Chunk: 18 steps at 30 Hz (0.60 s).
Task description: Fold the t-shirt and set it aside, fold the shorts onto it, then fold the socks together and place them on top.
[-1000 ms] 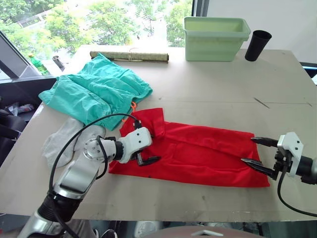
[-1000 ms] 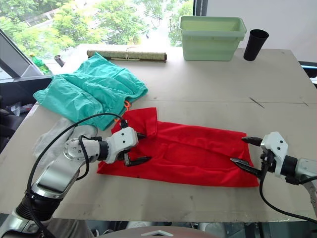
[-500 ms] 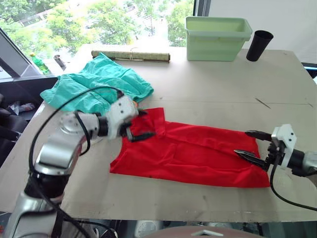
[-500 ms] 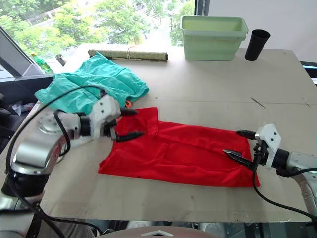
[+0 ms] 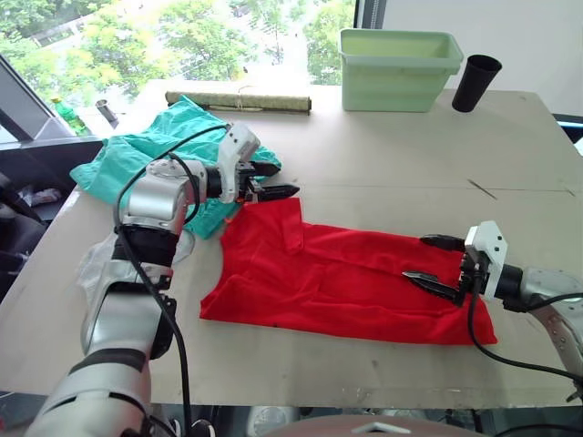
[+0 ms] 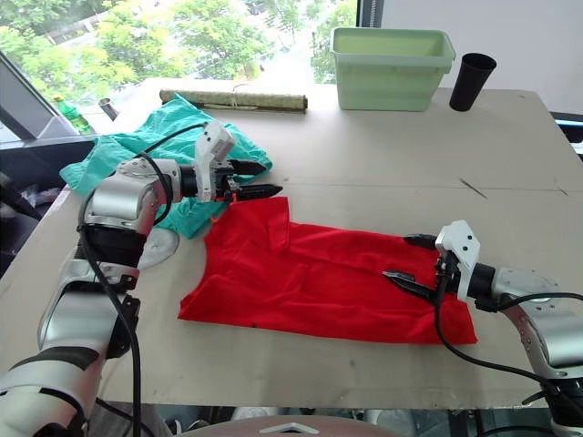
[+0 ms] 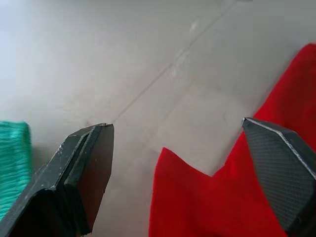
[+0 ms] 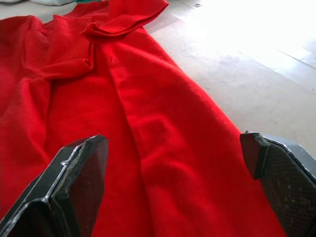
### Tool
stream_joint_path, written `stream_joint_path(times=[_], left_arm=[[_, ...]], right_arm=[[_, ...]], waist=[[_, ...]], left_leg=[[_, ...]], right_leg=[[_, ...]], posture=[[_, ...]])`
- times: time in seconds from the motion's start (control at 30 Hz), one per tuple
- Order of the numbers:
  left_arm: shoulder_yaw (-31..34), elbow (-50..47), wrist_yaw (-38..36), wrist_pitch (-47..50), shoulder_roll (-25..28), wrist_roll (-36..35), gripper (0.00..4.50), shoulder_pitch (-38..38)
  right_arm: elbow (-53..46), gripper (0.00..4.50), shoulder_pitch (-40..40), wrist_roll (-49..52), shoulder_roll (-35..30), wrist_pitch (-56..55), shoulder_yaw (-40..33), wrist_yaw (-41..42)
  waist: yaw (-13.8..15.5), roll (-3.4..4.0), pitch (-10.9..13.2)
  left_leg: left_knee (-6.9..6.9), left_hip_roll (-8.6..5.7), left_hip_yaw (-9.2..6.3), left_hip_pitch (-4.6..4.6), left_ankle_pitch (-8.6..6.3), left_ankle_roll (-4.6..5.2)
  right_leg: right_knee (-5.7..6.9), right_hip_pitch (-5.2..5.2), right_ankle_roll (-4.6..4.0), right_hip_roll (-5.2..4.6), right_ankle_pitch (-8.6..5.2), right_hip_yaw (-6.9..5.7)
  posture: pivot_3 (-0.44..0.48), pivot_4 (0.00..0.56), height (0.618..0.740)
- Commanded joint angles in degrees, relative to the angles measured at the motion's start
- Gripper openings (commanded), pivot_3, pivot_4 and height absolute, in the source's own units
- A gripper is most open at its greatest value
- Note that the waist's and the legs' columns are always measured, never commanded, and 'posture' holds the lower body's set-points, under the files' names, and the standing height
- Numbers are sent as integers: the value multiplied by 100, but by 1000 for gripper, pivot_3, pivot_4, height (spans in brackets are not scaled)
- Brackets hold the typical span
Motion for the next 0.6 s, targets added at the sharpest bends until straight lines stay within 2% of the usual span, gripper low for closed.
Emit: stream_joint_path(times=[0.03,0.17,0.37,0.47,0.53,0.6], left_arm=[[-199,828,-323,-495,-71,359,4417,-443],[-503,1790,-305,-1305,-248,930,4417,-782],[-406,2515,-495,-1828,-436,1117,4417,-1010],[-217,2681,-516,-1872,-497,1034,3741,-1125],[-85,2698,-614,-1938,-487,953,2747,-1172],[40,2620,-856,-1934,-414,872,1982,-1160]], right_arm=[[-293,4500,78,228,100,-172,-197,94],[-584,4500,344,400,259,-336,-383,63],[-730,4500,490,388,416,-429,-480,-119],[-769,4500,509,351,436,-435,-483,-187],[-791,4500,502,351,433,-424,-487,-216],[-802,4500,478,349,423,-409,-489,-240]], waist=[[1,0,1],[23,-3,0],[16,-11,3],[13,-12,3],[12,-14,4],[14,-13,4]], left_leg=[[0,2,0,-1,0,-1],[2,2,-1,-3,0,0],[4,0,-2,-5,-1,1],[3,1,-2,-5,-1,1],[4,1,-2,-7,-1,1],[4,1,-2,-7,-1,1]], right_leg=[[2,-2,0,1,0,0],[1,-3,-1,0,0,0],[1,-4,-2,-6,0,1],[2,-6,-3,-7,0,1],[2,-7,-3,-7,0,1],[2,-7,-3,-7,0,1]], posture=[[0,150,737],[0,150,737],[0,150,737],[0,150,737],[0,150,737],[0,150,737]])
